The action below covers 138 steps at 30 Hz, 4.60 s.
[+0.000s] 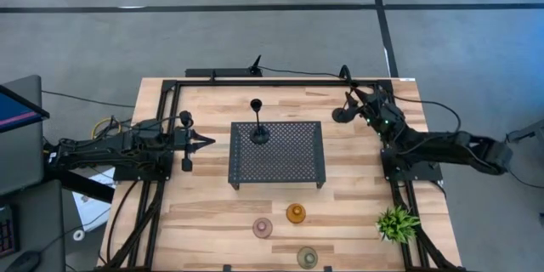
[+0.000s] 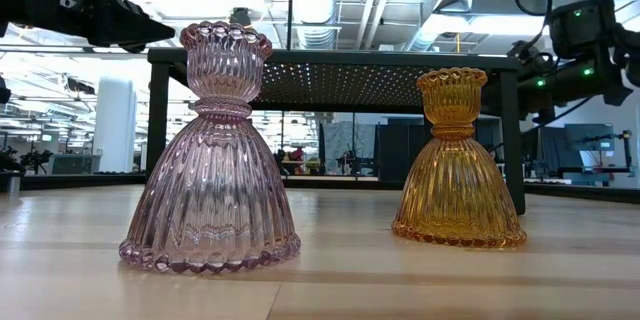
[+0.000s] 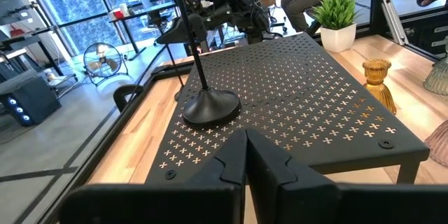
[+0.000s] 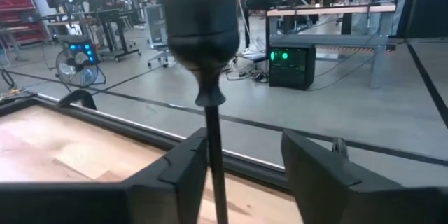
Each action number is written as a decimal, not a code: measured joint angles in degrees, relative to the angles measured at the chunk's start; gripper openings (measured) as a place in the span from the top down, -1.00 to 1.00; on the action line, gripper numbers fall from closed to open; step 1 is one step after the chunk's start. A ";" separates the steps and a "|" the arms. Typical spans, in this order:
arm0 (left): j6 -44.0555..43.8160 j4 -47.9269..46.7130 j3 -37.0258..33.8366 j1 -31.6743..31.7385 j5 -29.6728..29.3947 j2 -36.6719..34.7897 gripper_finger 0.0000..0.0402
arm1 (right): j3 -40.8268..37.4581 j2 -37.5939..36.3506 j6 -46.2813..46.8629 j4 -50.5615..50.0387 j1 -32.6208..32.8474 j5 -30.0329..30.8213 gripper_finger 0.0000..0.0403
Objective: Pick & Place candle stick holders
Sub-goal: Align the black candle holder with the black candle holder on the shelf, then put the pink glass candle holder on the shelf
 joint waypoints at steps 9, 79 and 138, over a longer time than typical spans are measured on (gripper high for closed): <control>0.00 0.00 0.00 0.00 0.00 0.00 0.97 | 0.01 0.11 -0.25 0.03 1.09 0.02 0.93; 0.00 -0.01 0.00 0.00 -0.02 0.01 0.97 | 42.00 11.41 -6.97 -31.13 32.40 -14.87 1.00; -3.39 0.00 0.02 -0.02 0.02 0.02 0.96 | 41.94 -22.04 4.56 -81.27 44.73 -14.86 0.36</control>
